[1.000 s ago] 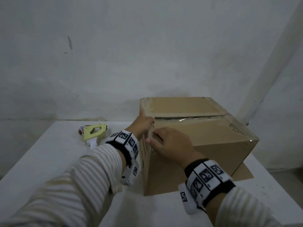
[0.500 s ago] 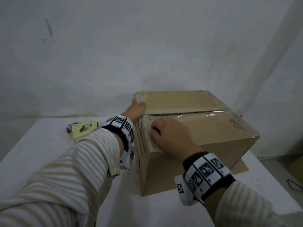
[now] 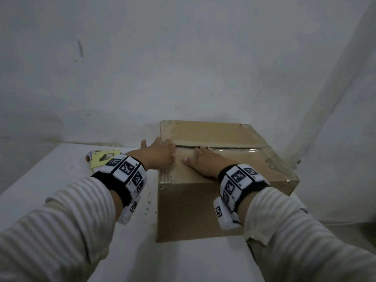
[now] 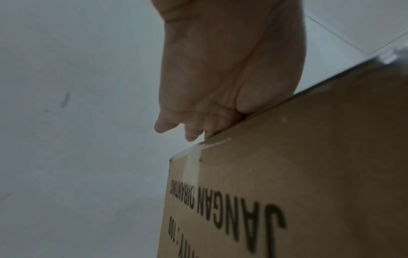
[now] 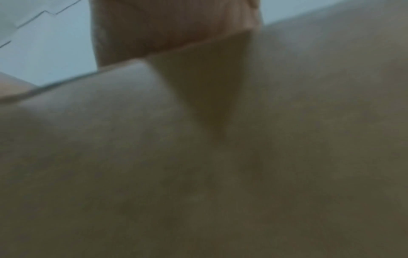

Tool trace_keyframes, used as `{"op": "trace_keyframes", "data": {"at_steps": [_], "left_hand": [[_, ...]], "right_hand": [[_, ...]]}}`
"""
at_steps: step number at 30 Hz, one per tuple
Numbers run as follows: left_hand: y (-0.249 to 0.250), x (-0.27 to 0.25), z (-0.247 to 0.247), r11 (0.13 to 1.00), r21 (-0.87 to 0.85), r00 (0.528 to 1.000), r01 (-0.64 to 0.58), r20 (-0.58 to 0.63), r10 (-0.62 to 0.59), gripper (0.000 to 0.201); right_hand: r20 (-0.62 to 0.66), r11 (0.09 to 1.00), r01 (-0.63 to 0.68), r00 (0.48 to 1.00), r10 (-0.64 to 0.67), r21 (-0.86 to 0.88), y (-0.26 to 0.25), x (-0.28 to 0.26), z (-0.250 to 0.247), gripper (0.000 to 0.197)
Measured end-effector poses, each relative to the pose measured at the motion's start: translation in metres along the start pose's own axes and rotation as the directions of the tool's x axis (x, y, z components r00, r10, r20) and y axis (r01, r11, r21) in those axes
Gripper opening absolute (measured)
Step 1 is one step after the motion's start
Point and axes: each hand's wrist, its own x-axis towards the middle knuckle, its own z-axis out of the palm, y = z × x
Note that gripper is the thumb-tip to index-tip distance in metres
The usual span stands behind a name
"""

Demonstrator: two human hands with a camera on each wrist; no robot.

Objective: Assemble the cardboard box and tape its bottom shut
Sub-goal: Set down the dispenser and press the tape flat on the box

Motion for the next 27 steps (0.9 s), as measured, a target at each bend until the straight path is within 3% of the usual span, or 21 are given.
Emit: {"op": "trace_keyframes", "data": {"at_steps": [4, 7, 11, 15, 19, 22, 24, 27], "left_hand": [[0.027, -0.015, 0.0, 0.995, 0.057, 0.996, 0.084, 0.018, -0.085, 0.05], [0.049, -0.021, 0.003, 0.991, -0.01, 0.989, 0.135, 0.064, -0.134, 0.051], [0.088, -0.03, 0.009, 0.98, -0.105, 0.985, 0.168, -0.011, -0.17, 0.045], [0.135, -0.029, 0.018, 0.988, -0.045, 0.983, 0.151, -0.098, -0.155, 0.056], [0.18, -0.018, 0.029, 0.999, -0.006, 0.967, 0.05, -0.25, -0.05, 0.059], [0.196, -0.011, 0.03, 0.999, 0.008, 0.948, -0.046, -0.314, 0.046, 0.057], [0.197, -0.005, 0.028, 0.998, 0.005, 0.941, -0.07, -0.333, 0.068, 0.054], [0.193, 0.003, 0.025, 0.999, -0.004, 0.946, -0.046, -0.321, 0.042, 0.05]], "right_hand": [[0.008, 0.997, -0.073, 0.997, 0.073, 0.007, 0.041, -0.001, -0.005, 0.092], [-0.004, 0.994, -0.108, 0.994, 0.108, -0.032, 0.071, -0.008, -0.009, 0.097], [-0.101, 0.983, -0.138, 0.987, 0.126, -0.121, 0.109, -0.022, -0.016, 0.09], [-0.156, 0.979, -0.157, 0.978, 0.136, -0.132, 0.154, -0.033, -0.019, 0.085], [-0.152, 0.998, -0.027, 0.988, 0.035, 0.054, 0.188, -0.051, -0.018, 0.066], [-0.252, 0.963, 0.019, 0.966, 0.051, 0.268, 0.198, -0.057, -0.013, 0.05], [-0.264, 0.948, -0.012, 0.959, 0.101, 0.319, 0.199, -0.059, -0.008, 0.05], [-0.316, 0.963, 0.01, 0.946, 0.078, 0.27, 0.194, -0.061, 0.002, 0.051]]}}
